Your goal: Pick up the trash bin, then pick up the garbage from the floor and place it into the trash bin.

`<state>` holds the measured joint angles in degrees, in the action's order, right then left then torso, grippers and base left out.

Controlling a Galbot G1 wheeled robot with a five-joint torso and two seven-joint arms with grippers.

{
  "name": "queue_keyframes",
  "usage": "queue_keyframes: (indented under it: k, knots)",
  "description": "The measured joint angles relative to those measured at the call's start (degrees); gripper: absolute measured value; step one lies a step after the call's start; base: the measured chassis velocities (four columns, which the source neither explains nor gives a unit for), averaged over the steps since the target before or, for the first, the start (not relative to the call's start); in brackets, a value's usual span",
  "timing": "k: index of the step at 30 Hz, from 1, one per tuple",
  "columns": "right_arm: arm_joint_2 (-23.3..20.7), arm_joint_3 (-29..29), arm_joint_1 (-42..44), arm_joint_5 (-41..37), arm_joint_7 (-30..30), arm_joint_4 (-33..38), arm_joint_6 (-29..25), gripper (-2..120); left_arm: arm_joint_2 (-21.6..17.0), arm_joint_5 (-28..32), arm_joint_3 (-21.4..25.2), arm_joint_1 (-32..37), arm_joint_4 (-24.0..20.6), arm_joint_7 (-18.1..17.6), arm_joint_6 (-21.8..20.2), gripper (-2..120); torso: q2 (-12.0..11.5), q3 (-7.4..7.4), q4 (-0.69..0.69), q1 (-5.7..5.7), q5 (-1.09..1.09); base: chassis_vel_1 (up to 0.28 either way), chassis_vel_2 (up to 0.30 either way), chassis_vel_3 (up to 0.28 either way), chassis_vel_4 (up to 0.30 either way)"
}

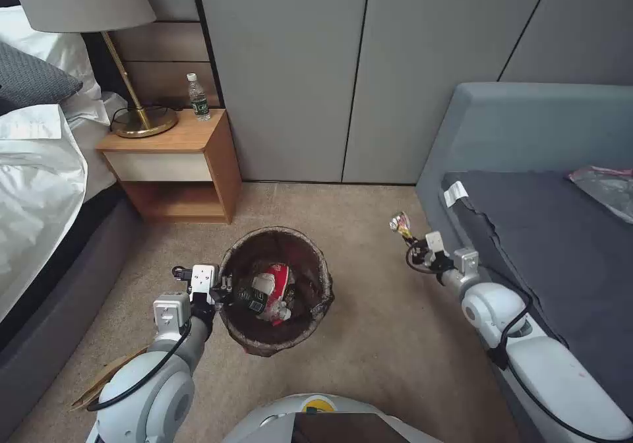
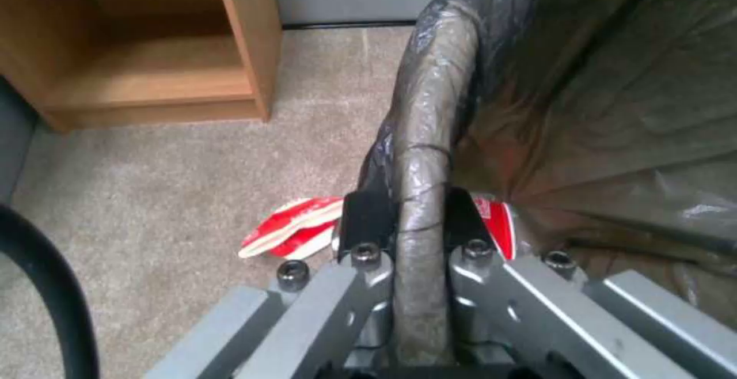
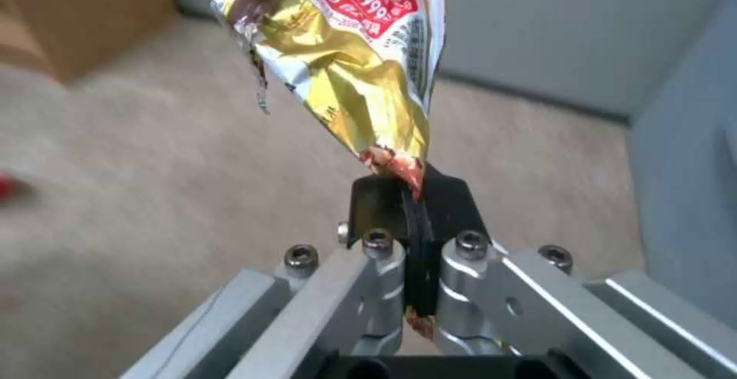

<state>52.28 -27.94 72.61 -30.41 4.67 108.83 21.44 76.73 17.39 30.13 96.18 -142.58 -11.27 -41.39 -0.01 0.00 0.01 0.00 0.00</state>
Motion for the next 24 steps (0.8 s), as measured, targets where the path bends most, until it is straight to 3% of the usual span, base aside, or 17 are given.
queue_keyframes:
  k: [9,15,24]
  knots:
    - [-2.4,2.4,-2.6,-6.8,-0.9,16.8,3.9,0,0.1,-0.2,0.0,0.2,-0.2,0.0,0.0,2,0.0,0.00,-0.01,0.00,-0.01,0.000,0.000,0.000,0.000]
    - [-3.0,3.9,-4.0,-9.2,-1.4,20.5,5.0,0,0.2,-0.3,-0.2,0.2,-0.2,-0.1,0.0,2,0.0,0.00,-0.01,0.00,-0.01,0.000,0.000,0.000,0.000]
    - [-4.4,11.5,-9.6,-14.4,0.2,25.1,7.2,0,0.3,-0.8,-0.7,0.6,-0.3,0.0,-0.1,2,0.0,0.00,-0.01,0.00,0.00,0.000,0.000,0.000,0.000]
